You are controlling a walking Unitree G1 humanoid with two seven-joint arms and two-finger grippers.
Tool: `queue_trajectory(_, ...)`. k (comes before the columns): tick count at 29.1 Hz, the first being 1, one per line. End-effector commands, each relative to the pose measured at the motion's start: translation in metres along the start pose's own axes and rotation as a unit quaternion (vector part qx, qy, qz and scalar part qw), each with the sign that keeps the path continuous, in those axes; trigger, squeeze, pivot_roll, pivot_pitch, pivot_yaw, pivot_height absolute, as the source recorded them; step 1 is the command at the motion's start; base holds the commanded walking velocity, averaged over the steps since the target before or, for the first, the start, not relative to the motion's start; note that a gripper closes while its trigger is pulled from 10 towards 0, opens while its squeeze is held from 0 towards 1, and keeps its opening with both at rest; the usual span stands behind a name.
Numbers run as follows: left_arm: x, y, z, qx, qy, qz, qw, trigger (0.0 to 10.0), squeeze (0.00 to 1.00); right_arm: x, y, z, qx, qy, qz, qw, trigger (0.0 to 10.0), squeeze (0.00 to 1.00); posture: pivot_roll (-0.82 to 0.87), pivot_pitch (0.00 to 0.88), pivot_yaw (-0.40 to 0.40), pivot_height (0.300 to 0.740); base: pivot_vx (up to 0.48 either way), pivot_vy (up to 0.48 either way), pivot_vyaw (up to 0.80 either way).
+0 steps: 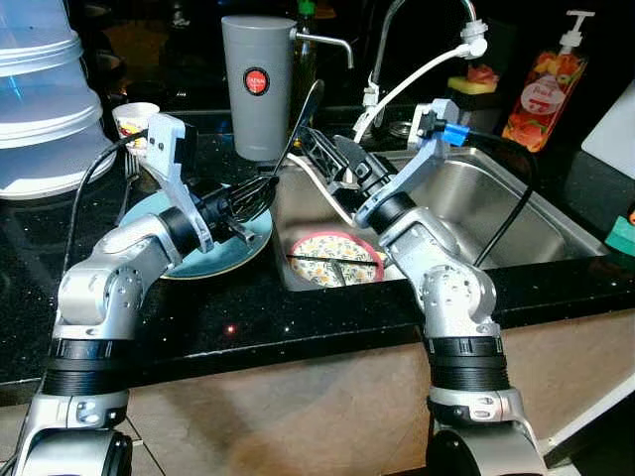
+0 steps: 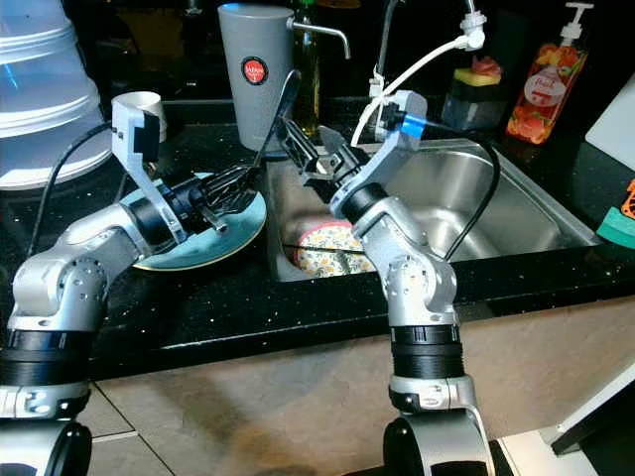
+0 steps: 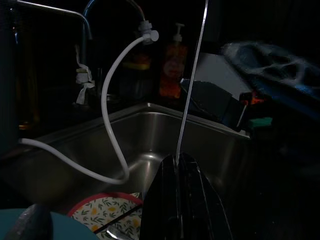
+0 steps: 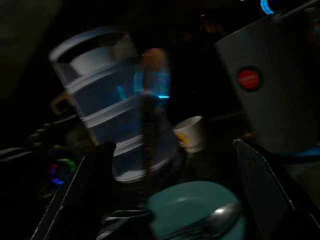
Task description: Kitchen organization
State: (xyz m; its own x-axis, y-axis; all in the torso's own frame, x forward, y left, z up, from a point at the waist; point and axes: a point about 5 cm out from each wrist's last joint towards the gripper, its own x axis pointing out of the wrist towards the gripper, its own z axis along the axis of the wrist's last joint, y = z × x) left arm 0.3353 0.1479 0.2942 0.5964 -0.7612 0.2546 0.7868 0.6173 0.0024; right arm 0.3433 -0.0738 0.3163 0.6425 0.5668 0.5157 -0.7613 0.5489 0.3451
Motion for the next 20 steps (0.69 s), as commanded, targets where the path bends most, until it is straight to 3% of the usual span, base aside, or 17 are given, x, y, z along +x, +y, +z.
queue_trajectory(1, 0.000, -0.004, -0.005, -0.006, 0.010, -0.008, 1.000, 0.0, 0.00, -0.001, 0.009, -0.001, 0.012, 0.007, 0.030, 0.999, 10.0, 1.00, -0.03, 0.063, -0.016, 0.740, 0.000, 0.000, 0.00)
queue_trajectory(2, 0.001, -0.006, -0.006, -0.008, 0.011, -0.011, 1.000, 0.0, 0.00, -0.001, 0.011, -0.003, 0.012, 0.014, 0.039, 0.999, 10.0, 1.00, -0.03, 0.063, -0.016, 0.740, 0.000, 0.000, 0.00)
queue_trajectory(3, 0.002, -0.007, -0.006, -0.008, 0.011, -0.014, 1.000, 0.0, 0.00, -0.001, 0.013, -0.005, 0.011, 0.019, 0.045, 0.999, 10.0, 0.65, -0.03, 0.063, -0.016, 0.740, 0.000, 0.000, 0.00)
queue_trajectory(4, 0.002, -0.008, -0.006, -0.007, 0.011, -0.016, 1.000, 0.0, 0.00, -0.001, 0.015, -0.005, 0.012, 0.022, 0.048, 0.999, 10.0, 0.65, -0.03, 0.063, -0.016, 0.740, 0.000, 0.000, 0.00)
queue_trajectory(5, 0.003, -0.009, -0.007, -0.008, 0.011, -0.017, 1.000, 0.0, 0.00, -0.001, 0.017, -0.007, 0.013, 0.026, 0.054, 0.998, 10.0, 0.00, -0.03, 0.059, -0.017, 0.740, 0.000, 0.000, 0.00)
queue_trajectory(11, 0.008, -0.015, -0.010, -0.010, 0.013, -0.028, 0.999, 0.0, 0.00, -0.003, 0.022, -0.012, 0.013, 0.044, 0.071, 0.996, 10.0, 0.00, -0.03, 0.051, -0.014, 0.740, 0.000, 0.000, 0.00)
queue_trajectory(12, 0.008, -0.015, -0.010, -0.011, 0.014, -0.029, 0.999, 0.0, 0.00, -0.003, 0.022, -0.013, 0.013, 0.049, 0.070, 0.996, 3.9, 0.00, -0.03, 0.049, -0.013, 0.740, 0.000, 0.000, 0.00)
queue_trajectory(13, 0.009, -0.016, -0.010, -0.011, 0.014, -0.030, 0.999, 0.0, 0.00, -0.004, 0.021, -0.013, 0.015, 0.051, 0.067, 0.996, 0.0, 0.00, -0.03, 0.049, -0.013, 0.740, 0.000, 0.000, 0.00)
queue_trajectory(20, 0.010, -0.016, -0.009, -0.011, 0.014, -0.033, 0.999, 0.0, 0.00, -0.005, 0.018, -0.013, 0.017, 0.054, 0.060, 0.997, 0.0, 0.00, -0.03, 0.052, -0.012, 0.740, 0.000, 0.000, 0.00)
